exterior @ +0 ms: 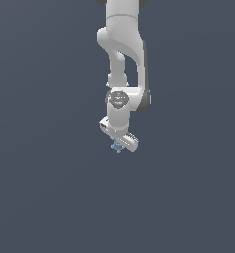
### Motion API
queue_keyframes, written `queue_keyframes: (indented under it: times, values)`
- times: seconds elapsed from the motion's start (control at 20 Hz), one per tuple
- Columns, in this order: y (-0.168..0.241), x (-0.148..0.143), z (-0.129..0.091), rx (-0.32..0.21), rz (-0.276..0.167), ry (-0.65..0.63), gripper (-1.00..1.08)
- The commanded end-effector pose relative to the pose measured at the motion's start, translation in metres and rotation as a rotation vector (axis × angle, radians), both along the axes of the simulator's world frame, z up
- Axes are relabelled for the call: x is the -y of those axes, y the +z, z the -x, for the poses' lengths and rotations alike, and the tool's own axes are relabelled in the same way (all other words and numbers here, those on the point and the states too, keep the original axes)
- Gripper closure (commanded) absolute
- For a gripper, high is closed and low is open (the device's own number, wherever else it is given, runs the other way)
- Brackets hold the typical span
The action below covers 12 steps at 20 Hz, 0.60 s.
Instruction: Pick up the object and move it to a goal position.
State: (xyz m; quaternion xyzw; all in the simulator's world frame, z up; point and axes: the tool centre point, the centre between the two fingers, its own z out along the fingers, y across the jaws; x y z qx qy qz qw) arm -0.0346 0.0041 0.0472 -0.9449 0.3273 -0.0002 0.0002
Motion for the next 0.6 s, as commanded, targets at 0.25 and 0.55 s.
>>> queue_keyframes:
  times: [0.25,0.55]
  values:
    - [0.018,0.026,-0.027,0.001,0.0,-0.001,1.08]
    - [0.038,0.056,-0.059,0.0,0.001,0.0,1.08]
